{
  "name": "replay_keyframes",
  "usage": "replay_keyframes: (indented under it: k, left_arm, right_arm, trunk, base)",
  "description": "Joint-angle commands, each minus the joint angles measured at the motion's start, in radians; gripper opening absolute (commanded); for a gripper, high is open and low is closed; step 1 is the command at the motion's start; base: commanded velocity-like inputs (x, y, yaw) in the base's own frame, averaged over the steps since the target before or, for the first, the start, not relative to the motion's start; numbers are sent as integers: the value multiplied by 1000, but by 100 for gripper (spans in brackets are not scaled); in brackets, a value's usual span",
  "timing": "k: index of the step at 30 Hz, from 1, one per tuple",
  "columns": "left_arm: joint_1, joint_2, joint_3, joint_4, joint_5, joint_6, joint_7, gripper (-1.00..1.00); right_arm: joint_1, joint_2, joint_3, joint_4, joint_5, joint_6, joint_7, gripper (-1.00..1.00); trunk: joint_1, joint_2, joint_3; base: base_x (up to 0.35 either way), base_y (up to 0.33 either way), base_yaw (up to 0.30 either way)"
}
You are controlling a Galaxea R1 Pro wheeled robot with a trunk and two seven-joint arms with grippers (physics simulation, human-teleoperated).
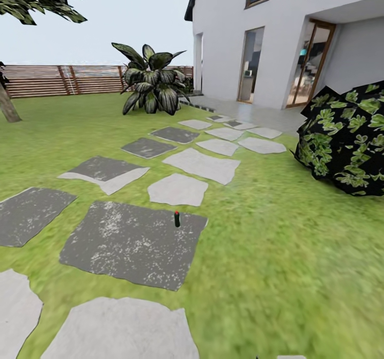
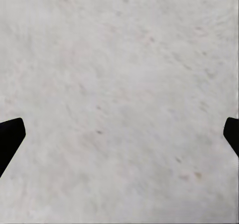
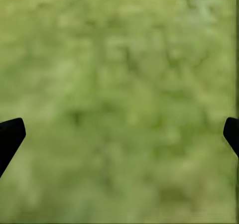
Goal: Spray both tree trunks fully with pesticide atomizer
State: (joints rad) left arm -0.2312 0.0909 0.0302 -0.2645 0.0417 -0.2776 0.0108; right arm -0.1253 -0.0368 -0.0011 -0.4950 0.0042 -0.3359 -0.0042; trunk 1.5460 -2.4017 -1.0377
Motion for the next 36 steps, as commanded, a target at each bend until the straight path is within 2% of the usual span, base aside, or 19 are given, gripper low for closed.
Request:
replay_keyframes:
  k: [1, 36]
  left_arm:
    - [0, 0, 1, 1, 4, -3, 0, 100]
    - [0, 0, 1, 1, 4, -3, 0, 100]
  right_arm:
    - [0, 0, 0, 1, 0, -3, 0, 100]
    - [0, 0, 1, 1, 0, -3, 0, 100]
  trunk:
    - [0, 0, -1]
    - [0, 0, -1]
  base:
    - [292, -144, 0]
    - [290, -148, 0]
